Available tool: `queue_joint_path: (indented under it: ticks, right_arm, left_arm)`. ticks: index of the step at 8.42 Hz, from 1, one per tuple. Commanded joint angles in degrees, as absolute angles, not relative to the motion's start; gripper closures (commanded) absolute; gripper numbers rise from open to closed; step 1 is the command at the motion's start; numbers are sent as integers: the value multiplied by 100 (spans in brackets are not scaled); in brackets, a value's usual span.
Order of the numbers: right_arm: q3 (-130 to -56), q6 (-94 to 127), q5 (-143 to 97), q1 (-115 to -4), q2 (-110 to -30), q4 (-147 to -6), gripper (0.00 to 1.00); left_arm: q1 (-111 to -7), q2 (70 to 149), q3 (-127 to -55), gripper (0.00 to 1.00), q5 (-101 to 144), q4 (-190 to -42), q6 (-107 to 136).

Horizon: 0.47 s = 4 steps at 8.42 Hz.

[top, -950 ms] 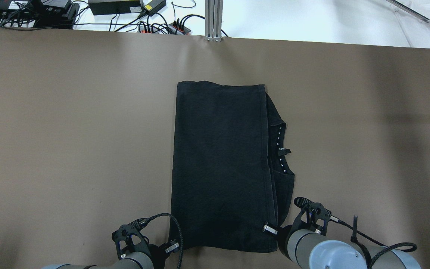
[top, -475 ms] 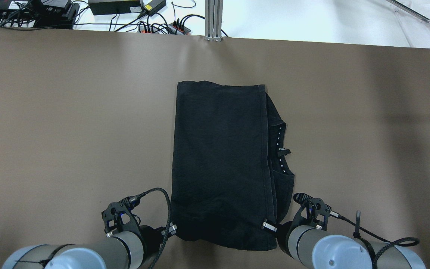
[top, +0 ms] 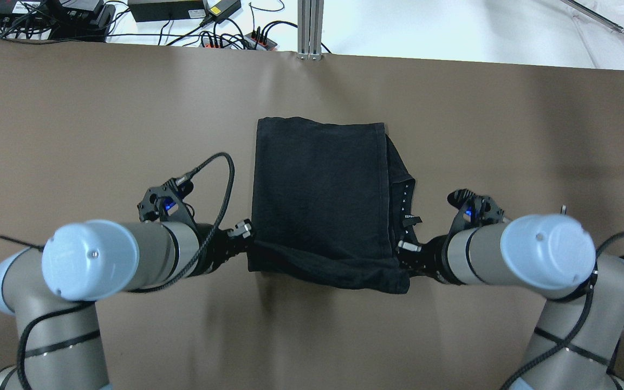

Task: Fold clothes
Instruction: 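Grasp the near edge with both grippers and fold it toward the far edge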

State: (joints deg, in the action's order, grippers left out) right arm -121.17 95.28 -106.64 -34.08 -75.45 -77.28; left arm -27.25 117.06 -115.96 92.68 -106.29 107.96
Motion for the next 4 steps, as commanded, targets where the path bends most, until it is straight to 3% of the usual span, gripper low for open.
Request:
queue_joint_path:
  ticks: [1,4]
  right_arm:
    - [-11149,8915,-11312,-4340,-6411,-8190,100]
    - [-9165,8140,-11312,-4780,-5366,-7999,100]
  left_arm:
    - [-3733,12652,-10481,100,9887,-10626,10609]
    - [-4367,13629,-8532,100,10063,-10879,10232]
